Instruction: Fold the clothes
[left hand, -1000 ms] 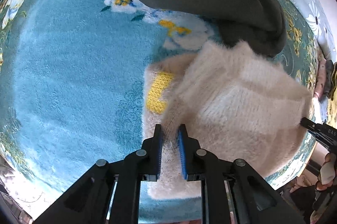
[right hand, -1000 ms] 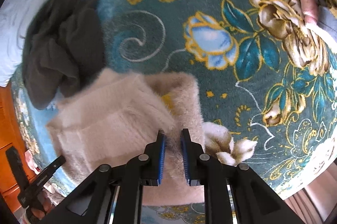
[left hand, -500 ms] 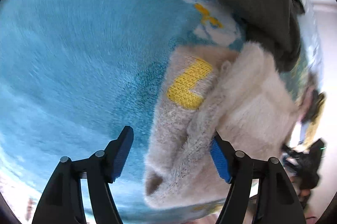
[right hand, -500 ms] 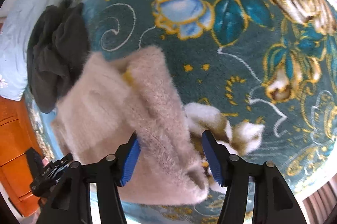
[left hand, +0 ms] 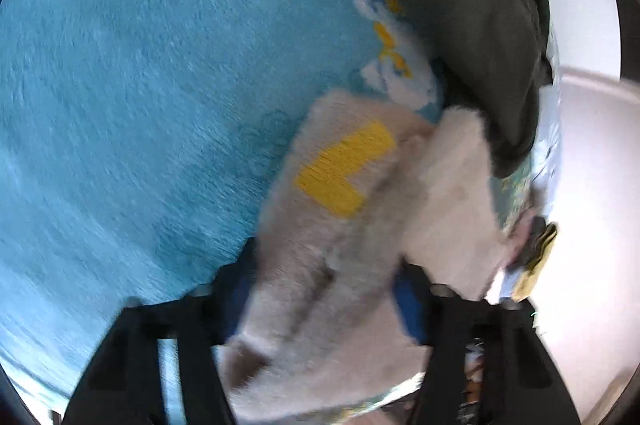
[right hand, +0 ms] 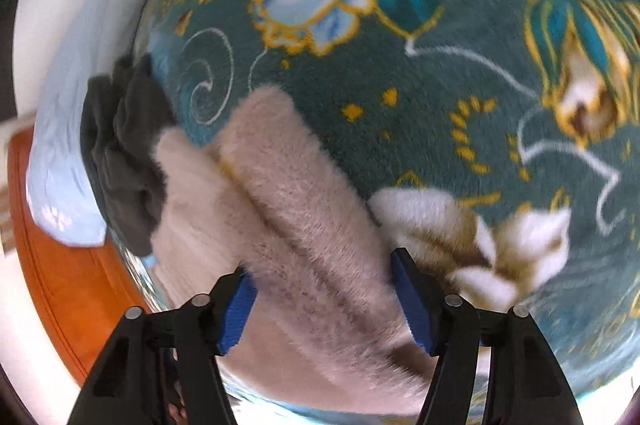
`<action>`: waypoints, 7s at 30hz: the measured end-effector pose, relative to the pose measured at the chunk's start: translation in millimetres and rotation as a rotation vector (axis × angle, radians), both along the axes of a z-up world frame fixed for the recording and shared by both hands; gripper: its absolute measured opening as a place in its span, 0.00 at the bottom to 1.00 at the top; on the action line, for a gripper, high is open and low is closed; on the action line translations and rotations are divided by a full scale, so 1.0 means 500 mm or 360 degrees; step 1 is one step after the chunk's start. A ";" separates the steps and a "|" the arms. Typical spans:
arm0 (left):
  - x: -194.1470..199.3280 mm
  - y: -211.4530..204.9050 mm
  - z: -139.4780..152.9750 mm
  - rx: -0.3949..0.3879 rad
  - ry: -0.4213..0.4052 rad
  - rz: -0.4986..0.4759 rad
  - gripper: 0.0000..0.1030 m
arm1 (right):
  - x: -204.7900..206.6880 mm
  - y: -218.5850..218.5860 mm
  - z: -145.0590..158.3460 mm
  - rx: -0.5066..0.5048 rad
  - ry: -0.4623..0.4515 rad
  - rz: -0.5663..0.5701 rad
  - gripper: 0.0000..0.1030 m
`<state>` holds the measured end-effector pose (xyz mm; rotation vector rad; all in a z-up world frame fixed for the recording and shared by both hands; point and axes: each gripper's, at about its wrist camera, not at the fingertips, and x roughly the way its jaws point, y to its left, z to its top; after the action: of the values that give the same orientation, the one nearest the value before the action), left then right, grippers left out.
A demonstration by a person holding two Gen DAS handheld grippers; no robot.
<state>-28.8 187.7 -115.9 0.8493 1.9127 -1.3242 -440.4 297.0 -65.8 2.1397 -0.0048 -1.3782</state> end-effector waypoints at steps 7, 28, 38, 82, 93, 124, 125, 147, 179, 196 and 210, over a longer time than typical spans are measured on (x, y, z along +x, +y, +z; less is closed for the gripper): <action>-0.065 0.016 0.099 -0.0143 -0.0190 -0.0148 0.27 | 0.016 -0.035 0.095 0.0092 0.0165 0.0058 0.29; -0.100 0.011 0.441 -0.0500 -0.0075 -0.0454 0.23 | -0.002 0.090 0.463 -0.0198 0.0380 0.0025 0.25; -0.249 0.154 0.586 -0.0777 -0.0087 -0.0255 0.23 | -0.126 0.167 0.583 -0.0499 0.0468 0.0208 0.25; -0.859 0.262 0.691 -0.0798 0.0067 -0.0735 0.21 | -0.577 0.547 0.718 -0.0581 0.0719 -0.0168 0.23; -1.084 0.193 0.677 -0.0757 -0.0092 -0.0670 0.21 | -0.858 0.431 0.654 -0.0583 0.0590 -0.0003 0.22; -1.225 0.059 0.503 -0.0488 -0.0410 -0.0676 0.32 | -1.115 0.337 0.383 -0.0254 0.0364 0.0016 0.31; -1.221 0.058 0.513 -0.0514 -0.0419 -0.0675 0.32 | -1.114 0.337 0.398 -0.0257 0.0411 0.0035 0.31; -1.371 0.112 0.446 -0.0703 -0.0482 -0.1080 0.32 | -1.036 0.236 0.349 -0.0110 0.0669 0.0381 0.30; -1.208 0.343 0.450 -0.0409 -0.0431 -0.0892 0.43 | -0.799 0.322 0.389 -0.0139 0.0658 0.0658 0.50; -1.195 0.389 0.551 -0.0694 -0.0500 -0.0864 0.81 | -0.735 0.367 0.444 -0.0328 0.0892 0.0703 0.59; -1.201 0.418 0.594 -0.0987 -0.0706 -0.0886 0.81 | -0.745 0.394 0.460 -0.0475 0.0894 0.0599 0.84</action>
<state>-629.2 396.8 181.1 1.2476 0.8637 -1.7302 -812.9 494.1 164.4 1.3736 0.3680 -1.5783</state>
